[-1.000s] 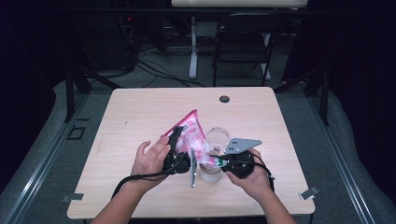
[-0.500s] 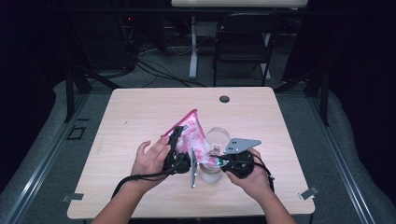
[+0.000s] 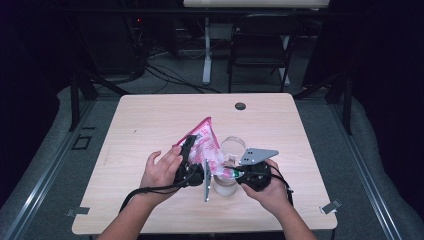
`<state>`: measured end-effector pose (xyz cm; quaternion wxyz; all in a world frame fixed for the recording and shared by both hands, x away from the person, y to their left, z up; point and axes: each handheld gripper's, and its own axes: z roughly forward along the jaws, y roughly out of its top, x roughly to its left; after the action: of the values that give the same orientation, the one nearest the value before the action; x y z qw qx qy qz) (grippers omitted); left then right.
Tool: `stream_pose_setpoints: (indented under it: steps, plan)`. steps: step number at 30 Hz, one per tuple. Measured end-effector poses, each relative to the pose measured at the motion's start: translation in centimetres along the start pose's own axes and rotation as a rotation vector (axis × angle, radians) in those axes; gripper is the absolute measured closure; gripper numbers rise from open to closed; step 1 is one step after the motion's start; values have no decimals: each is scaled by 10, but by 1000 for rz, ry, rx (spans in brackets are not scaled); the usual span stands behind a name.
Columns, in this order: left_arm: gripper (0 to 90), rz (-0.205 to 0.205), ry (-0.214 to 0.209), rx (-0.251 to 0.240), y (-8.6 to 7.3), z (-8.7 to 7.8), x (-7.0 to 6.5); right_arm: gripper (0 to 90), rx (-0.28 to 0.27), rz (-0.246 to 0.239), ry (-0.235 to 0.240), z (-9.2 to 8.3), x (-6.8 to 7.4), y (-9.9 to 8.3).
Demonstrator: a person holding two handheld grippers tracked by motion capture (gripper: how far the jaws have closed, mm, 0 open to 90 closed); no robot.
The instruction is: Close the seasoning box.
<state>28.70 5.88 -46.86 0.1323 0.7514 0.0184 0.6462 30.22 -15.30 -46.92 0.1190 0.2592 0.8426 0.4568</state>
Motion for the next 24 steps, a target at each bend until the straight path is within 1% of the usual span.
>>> stream_pose_setpoints:
  steps: [3, 4, 14, 24]
  plan:
    - [638, -3, -3, 1, 0, 0, 0, 900, 0, 1, 0, 0, 0, 0]
    - [638, 3, 2, -2, 0, 0, 0, 900, 0, 1, -1, 0, 0, 0]
    - [638, 6, 11, -8, 1, -1, 0, 900, 1, 1, -2, 0, -1, 0]
    - [638, 17, 15, -14, 2, -2, 0, 900, 1, 5, -4, 1, -1, -1]
